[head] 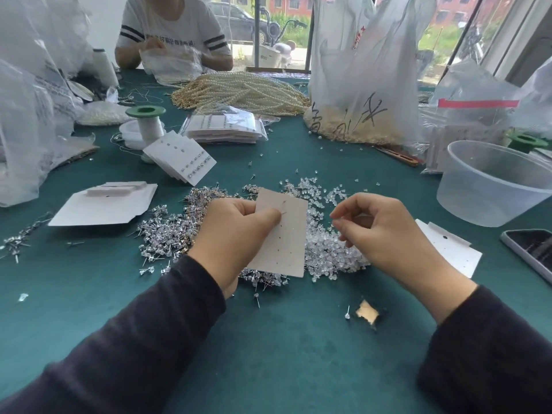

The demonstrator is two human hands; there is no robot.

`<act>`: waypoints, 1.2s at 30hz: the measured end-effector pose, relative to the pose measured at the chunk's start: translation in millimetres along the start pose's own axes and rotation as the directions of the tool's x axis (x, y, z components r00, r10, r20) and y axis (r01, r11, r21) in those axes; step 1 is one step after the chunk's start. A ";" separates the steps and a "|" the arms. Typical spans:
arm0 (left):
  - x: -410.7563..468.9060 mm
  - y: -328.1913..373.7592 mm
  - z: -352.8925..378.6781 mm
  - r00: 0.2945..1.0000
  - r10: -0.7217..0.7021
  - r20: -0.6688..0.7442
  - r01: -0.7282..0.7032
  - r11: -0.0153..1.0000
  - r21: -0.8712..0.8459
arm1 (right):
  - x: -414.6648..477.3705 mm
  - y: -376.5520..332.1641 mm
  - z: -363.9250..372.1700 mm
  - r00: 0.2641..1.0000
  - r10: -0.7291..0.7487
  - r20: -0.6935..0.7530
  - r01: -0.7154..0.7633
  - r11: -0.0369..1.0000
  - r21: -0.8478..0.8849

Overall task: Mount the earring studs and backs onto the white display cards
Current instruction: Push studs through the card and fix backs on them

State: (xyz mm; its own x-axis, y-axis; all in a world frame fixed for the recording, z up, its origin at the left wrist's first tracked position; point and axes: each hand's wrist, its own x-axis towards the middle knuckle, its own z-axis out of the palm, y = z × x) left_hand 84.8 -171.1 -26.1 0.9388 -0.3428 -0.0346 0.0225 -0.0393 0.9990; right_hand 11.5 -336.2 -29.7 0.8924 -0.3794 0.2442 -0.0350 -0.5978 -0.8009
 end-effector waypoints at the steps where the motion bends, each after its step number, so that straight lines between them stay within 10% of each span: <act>1: -0.2 -0.1 0.0 1.000 -0.006 0.008 0.006 1.000 0.006 | -0.4 -0.1 0.3 1.000 0.002 0.016 -0.003 1.000 0.019; 14: -5.1 3.3 0.0 0.994 -0.080 0.077 0.081 0.997 -0.014 | -2.3 -4.2 1.6 0.981 0.194 -0.029 -0.157 0.865 0.478; 25: -4.5 2.8 1.0 0.994 -0.098 0.052 0.097 0.995 0.011 | -0.7 -5.3 -1.1 0.837 0.435 0.331 -0.507 0.391 0.768; 32: -5.6 1.1 2.8 0.992 -0.089 0.087 0.087 0.996 0.030 | -4.7 -10.2 -0.7 0.954 0.274 0.121 -0.276 0.642 0.716; 36: -6.5 -0.6 3.3 0.996 -0.044 0.082 0.037 0.996 0.084 | -14.0 -18.8 13.6 0.995 -0.046 -0.087 0.073 0.935 0.346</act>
State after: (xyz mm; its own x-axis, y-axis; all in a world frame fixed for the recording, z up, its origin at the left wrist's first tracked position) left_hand 77.6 -171.9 -26.5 0.9056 -0.4163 -0.0810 0.0285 -0.1309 0.9910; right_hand 5.8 -310.0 -25.5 0.8507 -0.4115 0.3272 0.1882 -0.3427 -0.9204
